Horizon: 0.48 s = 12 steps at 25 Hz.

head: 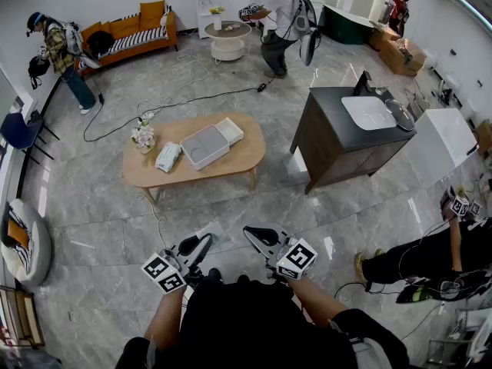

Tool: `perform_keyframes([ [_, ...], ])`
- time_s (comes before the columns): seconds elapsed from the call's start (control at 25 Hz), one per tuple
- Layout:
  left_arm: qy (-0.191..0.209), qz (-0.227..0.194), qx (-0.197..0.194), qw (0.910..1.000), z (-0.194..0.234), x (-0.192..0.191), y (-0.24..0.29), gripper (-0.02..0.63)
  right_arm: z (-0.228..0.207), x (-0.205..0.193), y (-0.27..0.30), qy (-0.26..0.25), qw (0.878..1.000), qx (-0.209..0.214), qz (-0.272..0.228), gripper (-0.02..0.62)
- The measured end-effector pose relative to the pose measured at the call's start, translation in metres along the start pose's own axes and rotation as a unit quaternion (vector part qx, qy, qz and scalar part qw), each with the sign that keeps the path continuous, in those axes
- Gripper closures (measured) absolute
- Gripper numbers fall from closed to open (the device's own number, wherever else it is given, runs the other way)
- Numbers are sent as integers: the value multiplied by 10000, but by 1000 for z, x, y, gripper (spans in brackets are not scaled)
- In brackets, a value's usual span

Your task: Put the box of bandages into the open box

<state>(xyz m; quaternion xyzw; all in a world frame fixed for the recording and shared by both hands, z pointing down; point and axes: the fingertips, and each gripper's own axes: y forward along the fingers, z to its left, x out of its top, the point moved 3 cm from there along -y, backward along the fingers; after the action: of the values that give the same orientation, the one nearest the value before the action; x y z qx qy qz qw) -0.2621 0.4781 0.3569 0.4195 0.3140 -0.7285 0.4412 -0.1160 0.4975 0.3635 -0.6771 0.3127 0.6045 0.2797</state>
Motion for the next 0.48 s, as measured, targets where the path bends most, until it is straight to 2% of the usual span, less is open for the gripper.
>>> perform_keyframes([
  [0.48, -7, 136, -23, 9999, -11, -10, 3, 568, 1, -7, -13, 77, 9999, 33, 77, 584],
])
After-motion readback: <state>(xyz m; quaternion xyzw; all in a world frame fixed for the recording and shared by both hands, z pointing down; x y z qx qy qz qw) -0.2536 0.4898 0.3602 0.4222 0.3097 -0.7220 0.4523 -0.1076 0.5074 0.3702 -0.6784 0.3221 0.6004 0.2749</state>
